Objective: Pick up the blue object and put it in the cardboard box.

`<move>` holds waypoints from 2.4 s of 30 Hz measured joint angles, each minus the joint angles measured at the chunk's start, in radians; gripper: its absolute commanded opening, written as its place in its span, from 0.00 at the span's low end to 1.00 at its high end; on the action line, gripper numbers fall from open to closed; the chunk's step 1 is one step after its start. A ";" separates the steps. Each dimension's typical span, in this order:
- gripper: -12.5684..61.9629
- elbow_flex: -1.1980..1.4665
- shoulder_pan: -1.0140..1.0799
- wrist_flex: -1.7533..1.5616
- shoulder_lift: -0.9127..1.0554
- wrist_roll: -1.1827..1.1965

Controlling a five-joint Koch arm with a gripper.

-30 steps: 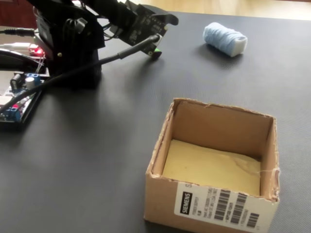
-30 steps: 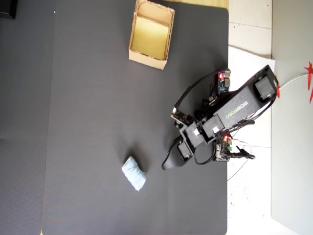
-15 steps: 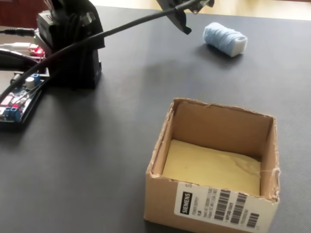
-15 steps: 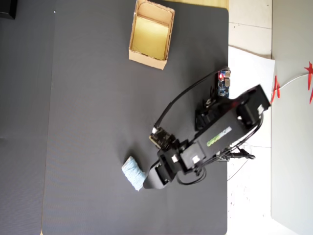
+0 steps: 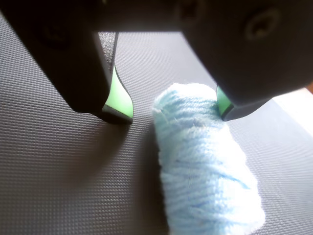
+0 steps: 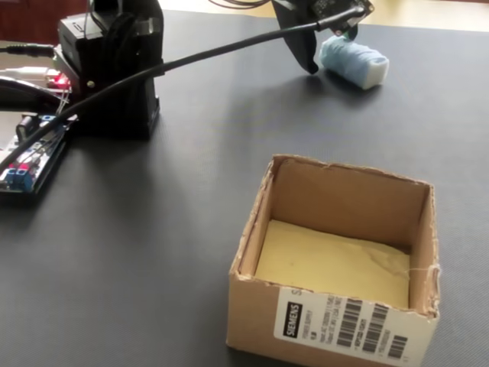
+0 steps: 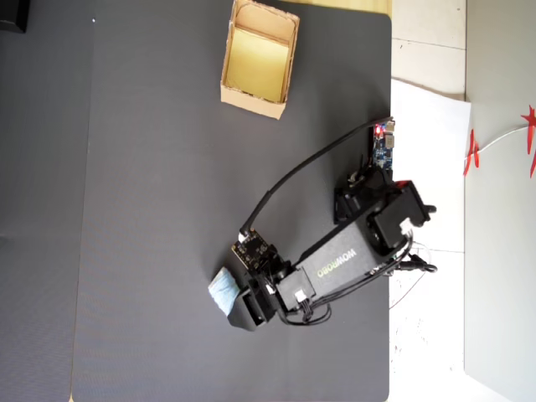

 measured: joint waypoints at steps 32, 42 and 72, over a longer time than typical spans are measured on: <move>0.16 0.256 0.123 -0.382 0.229 -0.023; 0.16 0.600 0.448 -0.557 0.730 -0.023; 0.44 0.218 1.269 -0.403 0.528 -0.586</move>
